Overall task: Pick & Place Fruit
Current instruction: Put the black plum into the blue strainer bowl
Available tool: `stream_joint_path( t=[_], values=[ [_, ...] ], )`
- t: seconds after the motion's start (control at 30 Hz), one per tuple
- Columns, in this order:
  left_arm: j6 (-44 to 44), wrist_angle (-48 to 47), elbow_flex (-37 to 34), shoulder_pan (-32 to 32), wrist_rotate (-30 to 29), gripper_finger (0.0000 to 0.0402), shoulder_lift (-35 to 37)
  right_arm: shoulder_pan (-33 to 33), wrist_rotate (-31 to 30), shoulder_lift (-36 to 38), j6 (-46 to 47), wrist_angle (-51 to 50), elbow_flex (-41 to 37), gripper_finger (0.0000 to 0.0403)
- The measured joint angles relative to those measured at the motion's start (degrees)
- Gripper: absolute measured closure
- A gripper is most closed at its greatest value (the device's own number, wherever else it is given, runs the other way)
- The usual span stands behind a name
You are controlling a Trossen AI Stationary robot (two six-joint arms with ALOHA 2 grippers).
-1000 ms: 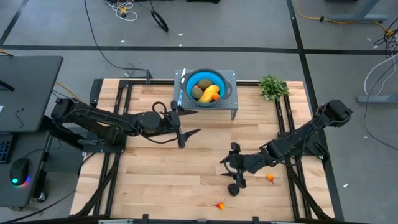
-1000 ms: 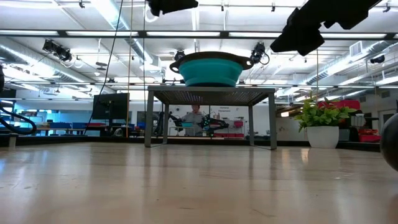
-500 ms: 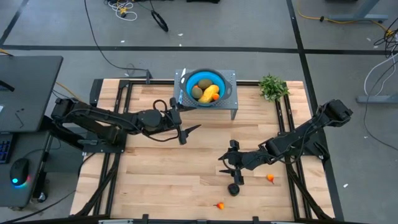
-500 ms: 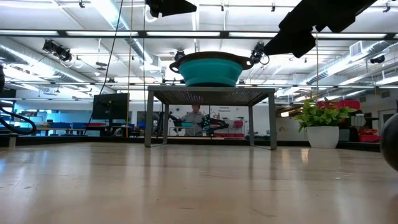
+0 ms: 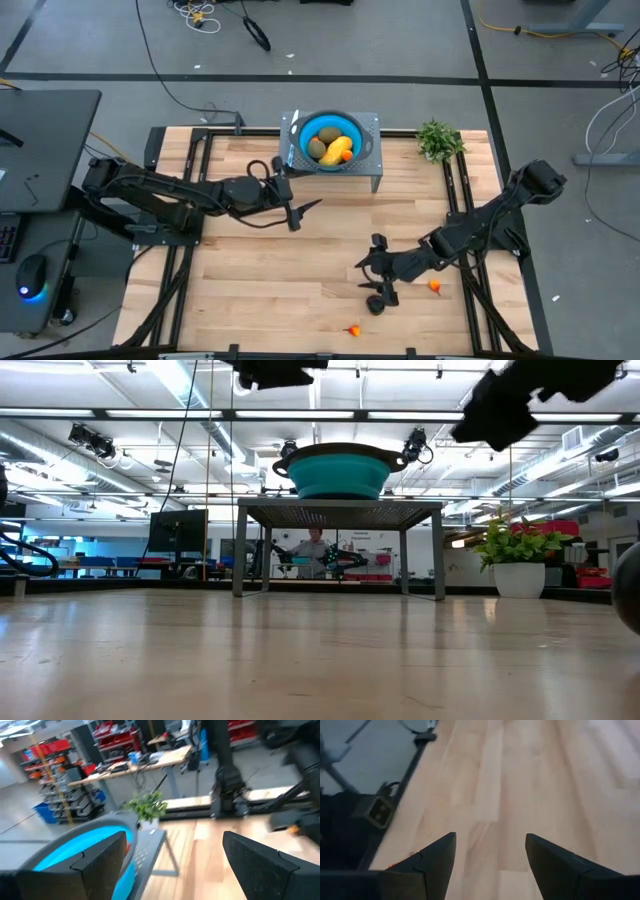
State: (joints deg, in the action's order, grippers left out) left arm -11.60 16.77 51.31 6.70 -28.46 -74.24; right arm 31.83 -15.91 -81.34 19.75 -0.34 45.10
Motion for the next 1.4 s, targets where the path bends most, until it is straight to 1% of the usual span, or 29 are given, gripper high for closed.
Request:
stream_joint_path(
  t=[0.1, 0.2, 0.3, 0.43, 0.63, 0.73, 0.83, 0.97, 1.17, 1.27, 1.4],
  values=[
    [-0.1, -2.1, 0.0, 0.0, -4.7, 0.0061, 0.0, 1.2, 0.4, -0.2, 1.9, -3.5, 0.0, 0.0153],
    [-0.8, -2.6, 0.0, 0.0, -6.7, 0.0061, 0.0, 2.0, 0.4, -0.2, 3.4, -7.9, 0.0, 0.0152],
    [-0.8, -2.3, 0.0, 0.0, -6.5, 0.0061, 0.0, 2.4, 2.1, -0.3, 4.6, -9.3, -0.1, 0.0149],
    [-0.7, -2.3, 0.0, 0.0, -6.5, 0.0061, 0.0, 3.5, 4.2, -0.5, 7.2, -9.3, -0.1, 0.0134],
    [-0.3, -2.3, 0.0, 0.0, -6.5, 0.0061, 0.0, 6.3, 4.9, -0.5, 11.4, -9.3, -0.1, 0.0103],
    [-0.1, -2.4, 0.0, 0.0, -6.5, 0.0061, 0.0, 7.5, 4.3, -0.5, 13.1, -9.3, -0.1, 0.0094],
    [0.6, -2.4, 0.0, 0.0, -6.5, 0.0061, 0.0, 8.9, 1.3, -0.8, 14.6, -9.3, 0.0, 0.0093],
    [0.8, -2.7, 0.0, 0.0, -6.5, 0.0061, 0.0, 10.3, -0.2, -3.5, 14.4, -7.5, 0.0, 0.0093],
    [0.9, -3.2, 0.0, 0.0, -6.6, 0.0061, 0.0, 10.7, 1.5, -8.3, 13.8, -5.9, 0.0, 0.0093],
    [1.6, -3.5, 0.0, 0.0, -6.6, 0.0061, 0.0, 10.7, 2.4, -9.1, 13.8, -5.6, 0.0, 0.0093],
    [1.6, -3.6, 0.0, 0.0, -6.7, 0.0061, 0.0, 10.8, 1.7, -9.3, 13.5, -5.6, 0.0, 0.0093]
  ],
)
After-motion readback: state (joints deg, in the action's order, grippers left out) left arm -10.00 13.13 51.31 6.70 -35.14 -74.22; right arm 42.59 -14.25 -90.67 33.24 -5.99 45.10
